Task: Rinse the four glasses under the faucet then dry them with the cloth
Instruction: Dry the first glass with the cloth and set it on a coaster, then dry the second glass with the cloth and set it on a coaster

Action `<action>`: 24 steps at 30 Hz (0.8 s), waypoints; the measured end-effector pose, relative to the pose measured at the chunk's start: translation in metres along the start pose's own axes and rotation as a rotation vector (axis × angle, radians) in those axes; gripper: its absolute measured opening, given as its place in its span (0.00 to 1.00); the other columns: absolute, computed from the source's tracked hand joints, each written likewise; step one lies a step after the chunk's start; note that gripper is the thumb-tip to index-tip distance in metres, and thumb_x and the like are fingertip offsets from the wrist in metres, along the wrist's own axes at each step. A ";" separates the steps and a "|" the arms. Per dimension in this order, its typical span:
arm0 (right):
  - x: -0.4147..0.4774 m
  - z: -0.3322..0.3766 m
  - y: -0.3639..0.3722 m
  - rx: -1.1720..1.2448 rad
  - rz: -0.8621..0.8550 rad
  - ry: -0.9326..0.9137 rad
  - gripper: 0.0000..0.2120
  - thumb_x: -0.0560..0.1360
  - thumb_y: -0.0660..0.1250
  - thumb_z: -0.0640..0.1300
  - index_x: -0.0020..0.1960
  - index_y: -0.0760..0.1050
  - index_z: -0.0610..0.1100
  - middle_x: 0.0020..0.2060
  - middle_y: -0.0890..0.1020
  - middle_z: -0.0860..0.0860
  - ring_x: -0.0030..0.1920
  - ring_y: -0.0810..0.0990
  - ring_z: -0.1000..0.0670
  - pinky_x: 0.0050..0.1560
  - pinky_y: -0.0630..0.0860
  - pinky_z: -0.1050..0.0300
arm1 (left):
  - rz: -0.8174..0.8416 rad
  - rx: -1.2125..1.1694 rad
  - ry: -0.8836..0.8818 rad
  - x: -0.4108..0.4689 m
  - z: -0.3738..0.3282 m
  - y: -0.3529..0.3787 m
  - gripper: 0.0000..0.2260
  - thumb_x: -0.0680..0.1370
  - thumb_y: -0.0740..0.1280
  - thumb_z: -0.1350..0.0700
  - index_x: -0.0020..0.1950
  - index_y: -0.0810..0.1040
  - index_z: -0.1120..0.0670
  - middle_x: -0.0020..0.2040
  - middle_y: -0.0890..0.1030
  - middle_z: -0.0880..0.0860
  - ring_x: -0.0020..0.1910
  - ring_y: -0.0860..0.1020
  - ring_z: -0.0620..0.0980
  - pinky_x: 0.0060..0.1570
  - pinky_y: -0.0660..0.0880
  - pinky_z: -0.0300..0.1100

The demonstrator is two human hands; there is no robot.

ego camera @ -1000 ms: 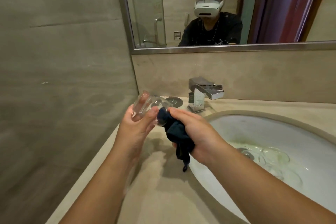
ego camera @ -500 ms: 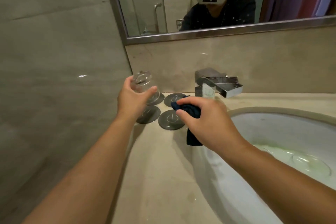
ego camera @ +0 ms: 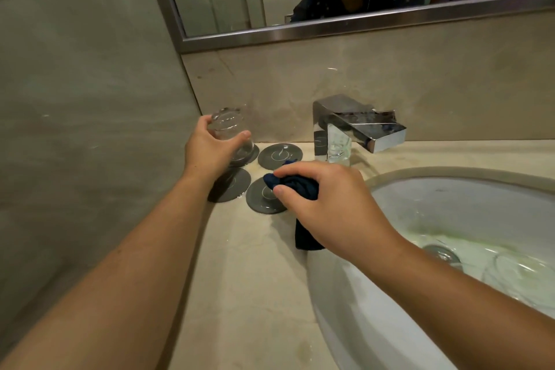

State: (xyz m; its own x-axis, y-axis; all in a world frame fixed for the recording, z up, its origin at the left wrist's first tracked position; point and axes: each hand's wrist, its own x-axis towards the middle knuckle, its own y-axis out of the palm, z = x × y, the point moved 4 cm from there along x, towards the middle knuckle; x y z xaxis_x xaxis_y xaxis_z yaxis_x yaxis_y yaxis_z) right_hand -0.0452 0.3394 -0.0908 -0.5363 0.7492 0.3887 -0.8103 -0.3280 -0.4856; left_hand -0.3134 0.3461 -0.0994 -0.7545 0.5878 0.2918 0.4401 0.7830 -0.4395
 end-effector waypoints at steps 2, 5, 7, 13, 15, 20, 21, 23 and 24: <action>0.000 -0.001 0.000 0.013 0.004 0.004 0.08 0.78 0.76 0.50 0.57 0.87 0.55 0.51 0.88 0.61 0.55 0.82 0.59 0.59 0.77 0.63 | 0.005 0.030 0.004 0.001 0.002 0.002 0.36 0.70 0.83 0.43 0.74 0.73 0.48 0.56 0.82 0.48 0.58 0.82 0.49 0.64 0.79 0.48; 0.001 -0.002 -0.001 0.033 0.007 0.008 0.08 0.78 0.76 0.50 0.56 0.87 0.56 0.50 0.87 0.62 0.54 0.82 0.61 0.57 0.77 0.65 | 0.016 0.034 0.004 0.002 0.006 0.004 0.36 0.71 0.83 0.43 0.74 0.73 0.49 0.57 0.82 0.48 0.59 0.81 0.49 0.65 0.78 0.49; 0.001 -0.004 -0.002 0.037 0.000 0.010 0.08 0.78 0.76 0.50 0.56 0.87 0.56 0.49 0.87 0.62 0.54 0.82 0.61 0.57 0.77 0.66 | 0.029 0.020 0.004 0.004 0.009 0.006 0.38 0.70 0.83 0.42 0.75 0.72 0.50 0.60 0.83 0.49 0.60 0.82 0.49 0.67 0.78 0.51; -0.003 -0.004 -0.008 0.063 -0.002 0.024 0.08 0.77 0.76 0.49 0.56 0.88 0.55 0.50 0.87 0.62 0.55 0.82 0.62 0.56 0.74 0.71 | 0.072 0.038 -0.002 0.004 0.006 0.007 0.41 0.72 0.82 0.42 0.79 0.68 0.51 0.69 0.81 0.51 0.67 0.80 0.50 0.72 0.75 0.53; -0.008 -0.004 -0.012 0.074 0.015 0.029 0.08 0.77 0.76 0.50 0.56 0.87 0.55 0.50 0.87 0.63 0.54 0.82 0.63 0.56 0.74 0.72 | 0.037 0.071 0.010 -0.004 0.000 0.002 0.41 0.74 0.80 0.42 0.81 0.65 0.51 0.74 0.76 0.54 0.72 0.76 0.52 0.74 0.72 0.52; -0.036 -0.006 -0.038 0.075 0.046 0.055 0.08 0.77 0.76 0.50 0.56 0.87 0.58 0.48 0.86 0.66 0.54 0.81 0.66 0.52 0.72 0.75 | -0.001 0.073 0.115 -0.056 -0.022 -0.015 0.30 0.79 0.75 0.48 0.79 0.69 0.52 0.75 0.73 0.54 0.72 0.73 0.50 0.70 0.69 0.43; -0.043 -0.006 -0.045 0.072 0.046 0.064 0.08 0.77 0.77 0.50 0.56 0.87 0.58 0.47 0.86 0.67 0.53 0.81 0.67 0.52 0.72 0.76 | 0.010 0.079 0.129 -0.069 -0.025 -0.018 0.29 0.80 0.75 0.48 0.78 0.70 0.51 0.74 0.73 0.53 0.71 0.73 0.50 0.68 0.68 0.42; -0.059 -0.007 -0.061 0.074 0.027 0.080 0.09 0.77 0.77 0.50 0.56 0.87 0.59 0.46 0.85 0.69 0.53 0.80 0.68 0.51 0.71 0.76 | 0.047 0.094 0.148 -0.097 -0.034 -0.024 0.26 0.80 0.74 0.49 0.77 0.71 0.49 0.71 0.74 0.50 0.70 0.73 0.48 0.68 0.68 0.41; -0.066 -0.008 -0.069 0.072 0.014 0.087 0.10 0.76 0.77 0.50 0.57 0.87 0.59 0.46 0.85 0.68 0.52 0.80 0.68 0.50 0.70 0.77 | 0.065 0.106 0.158 -0.111 -0.040 -0.026 0.25 0.81 0.73 0.49 0.76 0.71 0.48 0.69 0.73 0.48 0.70 0.73 0.47 0.68 0.68 0.42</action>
State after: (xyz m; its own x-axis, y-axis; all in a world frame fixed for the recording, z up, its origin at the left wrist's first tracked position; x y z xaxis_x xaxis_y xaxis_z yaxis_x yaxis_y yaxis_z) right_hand 0.0485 0.3166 -0.0889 -0.5275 0.7904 0.3114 -0.8196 -0.3769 -0.4315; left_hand -0.2220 0.2682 -0.0865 -0.6370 0.6673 0.3859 0.4253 0.7217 -0.5461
